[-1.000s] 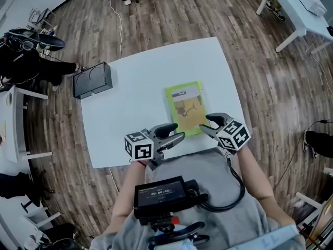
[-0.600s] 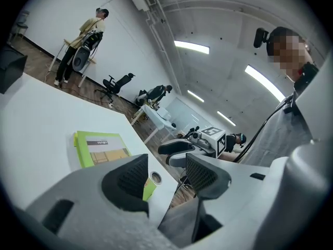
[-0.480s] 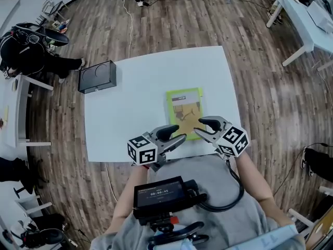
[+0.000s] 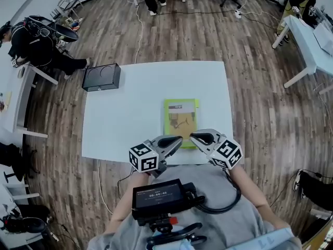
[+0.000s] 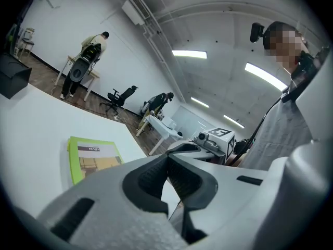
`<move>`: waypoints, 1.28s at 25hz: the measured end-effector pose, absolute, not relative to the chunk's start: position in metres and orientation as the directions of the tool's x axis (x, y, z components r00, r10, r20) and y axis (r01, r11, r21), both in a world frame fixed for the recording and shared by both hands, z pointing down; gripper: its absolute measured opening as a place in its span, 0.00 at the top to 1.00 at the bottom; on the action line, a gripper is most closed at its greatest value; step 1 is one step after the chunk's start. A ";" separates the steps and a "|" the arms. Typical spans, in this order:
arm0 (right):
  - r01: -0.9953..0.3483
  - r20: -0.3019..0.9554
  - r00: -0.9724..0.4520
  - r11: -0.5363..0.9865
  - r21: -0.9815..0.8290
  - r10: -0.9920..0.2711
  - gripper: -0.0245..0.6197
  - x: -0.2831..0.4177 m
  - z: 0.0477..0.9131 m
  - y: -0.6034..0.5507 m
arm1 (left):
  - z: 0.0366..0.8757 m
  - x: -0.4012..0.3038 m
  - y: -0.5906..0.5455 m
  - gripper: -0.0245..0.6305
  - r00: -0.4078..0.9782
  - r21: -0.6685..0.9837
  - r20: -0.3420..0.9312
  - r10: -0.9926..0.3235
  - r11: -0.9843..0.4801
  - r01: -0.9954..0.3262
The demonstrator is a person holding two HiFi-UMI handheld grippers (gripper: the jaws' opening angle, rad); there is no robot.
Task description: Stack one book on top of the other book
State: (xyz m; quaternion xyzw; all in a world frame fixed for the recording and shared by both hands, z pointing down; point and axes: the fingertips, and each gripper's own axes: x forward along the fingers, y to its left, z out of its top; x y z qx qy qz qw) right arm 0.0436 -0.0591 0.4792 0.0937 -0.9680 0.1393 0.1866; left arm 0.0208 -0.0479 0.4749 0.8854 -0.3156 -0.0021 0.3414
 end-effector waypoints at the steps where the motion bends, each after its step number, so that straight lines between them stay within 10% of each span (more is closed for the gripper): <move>1: -0.236 0.381 -0.915 0.943 -0.235 -0.134 0.91 0.044 0.478 -0.058 | 0.475 0.025 -0.047 0.93 0.800 0.604 0.212 -0.561 -0.568 -0.559; 32: -0.308 0.375 -0.907 0.910 -0.279 -0.192 0.92 0.053 0.485 -0.074 | 0.490 0.033 -0.060 0.93 0.762 0.590 0.284 -0.582 -0.520 -0.617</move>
